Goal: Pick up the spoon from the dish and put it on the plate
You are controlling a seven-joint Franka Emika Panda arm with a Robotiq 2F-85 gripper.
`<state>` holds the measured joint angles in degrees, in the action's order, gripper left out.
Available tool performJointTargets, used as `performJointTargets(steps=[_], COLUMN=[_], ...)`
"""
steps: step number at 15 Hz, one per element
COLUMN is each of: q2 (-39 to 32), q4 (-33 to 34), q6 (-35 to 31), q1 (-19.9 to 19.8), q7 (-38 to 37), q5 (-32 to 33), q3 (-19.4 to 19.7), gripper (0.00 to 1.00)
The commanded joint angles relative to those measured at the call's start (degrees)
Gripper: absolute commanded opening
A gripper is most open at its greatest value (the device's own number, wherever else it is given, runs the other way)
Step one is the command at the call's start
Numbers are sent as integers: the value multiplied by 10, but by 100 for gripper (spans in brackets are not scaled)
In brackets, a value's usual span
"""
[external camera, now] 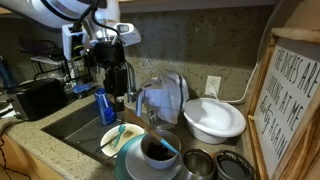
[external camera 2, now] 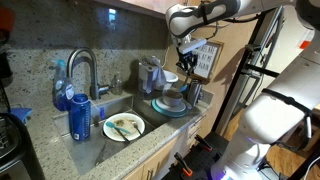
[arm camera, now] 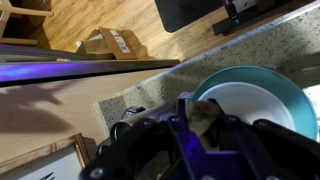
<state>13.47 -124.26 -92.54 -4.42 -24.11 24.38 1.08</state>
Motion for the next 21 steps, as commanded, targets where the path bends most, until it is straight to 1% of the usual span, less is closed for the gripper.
performJointTargets(steps=[1, 5, 10, 16, 18, 21], q2=[-2, -20, -38, -68, -84, -100], q4=[34, 84, 135, 174, 189, 202], q6=[11, 22, 9, 7, 20, 40], q1=[8, 23, 46, 47, 43, 40], q7=[8, 30, 71, 88, 87, 66], q5=[-17, -50, -126, -204, -209, -184], q3=[-11, -23, -31, -22, -19, -16], gripper=[6, 6, 6, 6, 6, 6])
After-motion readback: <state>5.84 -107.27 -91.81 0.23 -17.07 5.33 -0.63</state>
